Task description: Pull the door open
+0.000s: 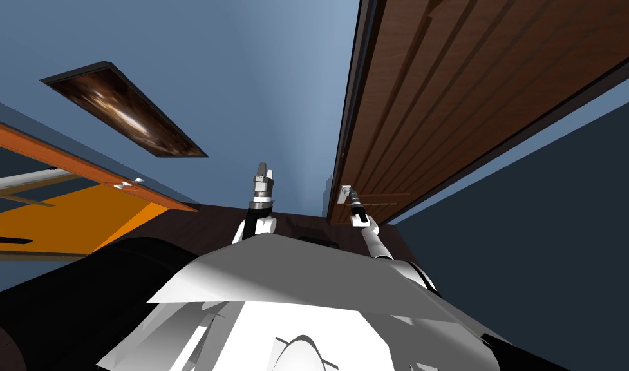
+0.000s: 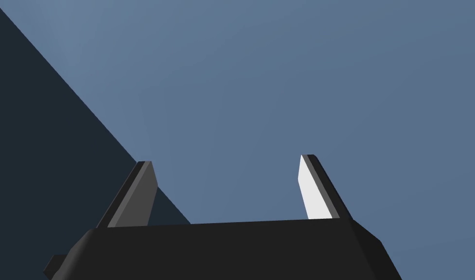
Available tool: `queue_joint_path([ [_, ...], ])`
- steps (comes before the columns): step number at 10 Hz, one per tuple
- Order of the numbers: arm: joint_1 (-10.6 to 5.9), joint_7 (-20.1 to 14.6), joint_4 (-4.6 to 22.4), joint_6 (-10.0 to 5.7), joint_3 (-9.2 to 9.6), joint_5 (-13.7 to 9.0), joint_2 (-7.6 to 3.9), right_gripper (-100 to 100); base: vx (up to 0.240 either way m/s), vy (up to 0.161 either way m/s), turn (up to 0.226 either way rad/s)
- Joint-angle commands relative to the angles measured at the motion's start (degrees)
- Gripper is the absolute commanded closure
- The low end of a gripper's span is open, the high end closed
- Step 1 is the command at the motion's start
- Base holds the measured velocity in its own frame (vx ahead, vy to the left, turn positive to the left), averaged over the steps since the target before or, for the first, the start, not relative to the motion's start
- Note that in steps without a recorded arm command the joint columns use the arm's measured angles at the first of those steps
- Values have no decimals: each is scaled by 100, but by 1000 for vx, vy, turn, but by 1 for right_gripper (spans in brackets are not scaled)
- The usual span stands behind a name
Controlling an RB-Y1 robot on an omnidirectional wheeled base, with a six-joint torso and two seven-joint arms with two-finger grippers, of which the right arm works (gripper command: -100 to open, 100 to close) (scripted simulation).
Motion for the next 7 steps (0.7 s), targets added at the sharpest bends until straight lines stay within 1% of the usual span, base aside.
queue_joint_path([
  [1, 42, -266, -25, -7, 174, -165, 107, 100, -28, -6, 76],
  [3, 42, -266, -25, -7, 174, -165, 107, 100, -26, -18, 45],
  [7, 42, -266, -25, -7, 174, -165, 107, 100, 1, 3, -13],
])
